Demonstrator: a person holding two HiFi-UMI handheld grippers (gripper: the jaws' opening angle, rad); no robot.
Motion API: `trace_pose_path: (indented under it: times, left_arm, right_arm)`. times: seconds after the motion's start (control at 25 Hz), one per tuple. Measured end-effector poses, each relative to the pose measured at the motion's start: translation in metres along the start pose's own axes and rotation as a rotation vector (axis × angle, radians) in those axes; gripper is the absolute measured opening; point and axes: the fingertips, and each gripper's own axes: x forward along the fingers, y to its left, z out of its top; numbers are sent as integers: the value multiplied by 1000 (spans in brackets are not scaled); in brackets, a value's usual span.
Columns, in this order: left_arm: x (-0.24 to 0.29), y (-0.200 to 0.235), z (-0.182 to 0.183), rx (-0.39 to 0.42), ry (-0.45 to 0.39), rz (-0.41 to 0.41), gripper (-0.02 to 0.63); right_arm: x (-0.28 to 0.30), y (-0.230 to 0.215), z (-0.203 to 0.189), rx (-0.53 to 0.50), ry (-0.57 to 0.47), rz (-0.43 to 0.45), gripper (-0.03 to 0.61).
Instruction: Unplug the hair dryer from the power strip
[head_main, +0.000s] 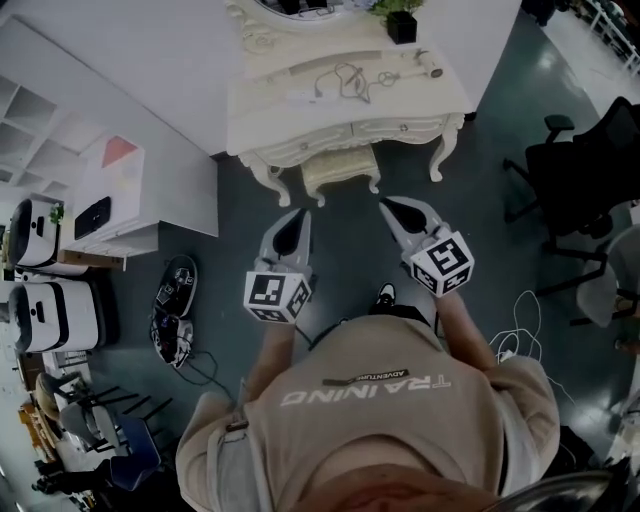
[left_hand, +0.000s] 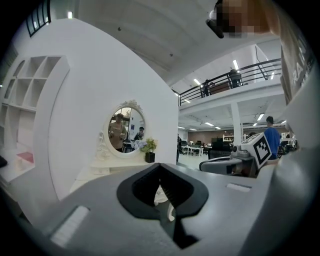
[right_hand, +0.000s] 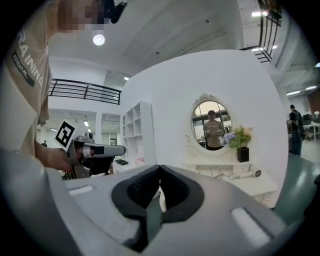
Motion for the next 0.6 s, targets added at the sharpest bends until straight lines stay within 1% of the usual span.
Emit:
trace_pose_path:
  times: [0.08,0.2,0.4,0.52,0.6]
  left_arm:
    - [16,0,7,10,-4,21,2]
    - [34,2,12,7,4,55,2]
    - [56,11,8,-17,14,106,2]
    - [67,14,2,-26,26,104,2]
    - [73,18,-1,-20,36,94,2]
  right_arm:
    - [8,-16,4,1,-3,22,3]
    - [20,-36,13,-35,-10,38,3]
    - [39,-57,17,-51,-8,73,3]
    - [47,-63,13,-51,-8,92,3]
    - [53,-67,7,-29,-10,80,3]
